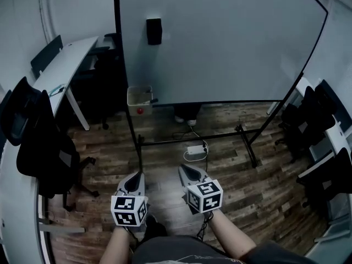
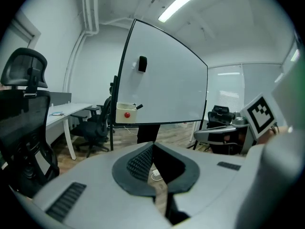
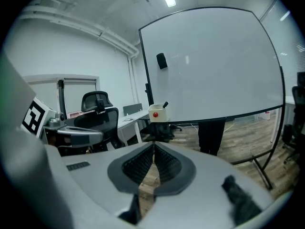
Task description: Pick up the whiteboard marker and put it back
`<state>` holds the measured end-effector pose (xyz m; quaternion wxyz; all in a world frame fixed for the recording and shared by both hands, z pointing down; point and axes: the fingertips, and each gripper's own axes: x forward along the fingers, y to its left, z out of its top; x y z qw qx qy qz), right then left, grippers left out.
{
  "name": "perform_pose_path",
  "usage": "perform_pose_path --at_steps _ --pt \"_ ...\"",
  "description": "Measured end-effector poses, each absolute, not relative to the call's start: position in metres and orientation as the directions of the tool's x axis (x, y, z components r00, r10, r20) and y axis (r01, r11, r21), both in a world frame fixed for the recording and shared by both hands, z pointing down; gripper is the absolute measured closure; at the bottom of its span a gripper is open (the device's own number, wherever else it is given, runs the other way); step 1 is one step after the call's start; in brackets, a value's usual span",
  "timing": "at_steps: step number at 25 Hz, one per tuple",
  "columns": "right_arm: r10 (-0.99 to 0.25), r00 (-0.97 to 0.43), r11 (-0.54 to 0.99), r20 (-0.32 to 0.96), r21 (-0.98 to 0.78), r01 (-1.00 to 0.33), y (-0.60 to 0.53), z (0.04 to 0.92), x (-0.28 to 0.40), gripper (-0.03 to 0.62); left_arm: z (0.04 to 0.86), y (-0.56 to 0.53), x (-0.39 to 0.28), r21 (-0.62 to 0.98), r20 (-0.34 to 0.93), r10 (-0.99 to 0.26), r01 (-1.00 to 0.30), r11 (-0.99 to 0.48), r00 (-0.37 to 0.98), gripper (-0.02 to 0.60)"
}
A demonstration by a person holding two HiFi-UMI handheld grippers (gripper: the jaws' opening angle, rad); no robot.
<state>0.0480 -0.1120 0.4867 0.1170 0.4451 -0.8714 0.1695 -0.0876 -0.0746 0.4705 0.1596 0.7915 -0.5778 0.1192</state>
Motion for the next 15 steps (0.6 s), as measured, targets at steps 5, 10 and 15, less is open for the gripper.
perform_pose_path --at_steps 5,10,15 --pt "-0.761 -0.553 0.519 0.34 -0.193 -0.833 -0.16 0.477 0.022 0.57 0.464 -0.128 -0.114 0.192 0.346 -0.876 -0.939 -0.285 0.336 0.568" --pt "-0.779 -0.53 0.494 0.336 -0.192 -0.848 -0.2 0.468 -0.006 0.569 0.461 -0.172 -0.137 0.198 0.339 -0.861 -0.924 -0.328 0.379 0.568" --pt "-0.82 -0.474 0.426 0.32 -0.21 -0.88 -0.228 0.466 -0.019 0.569 0.468 -0.207 -0.157 0.207 0.347 -0.841 -0.908 -0.364 0.416 0.568"
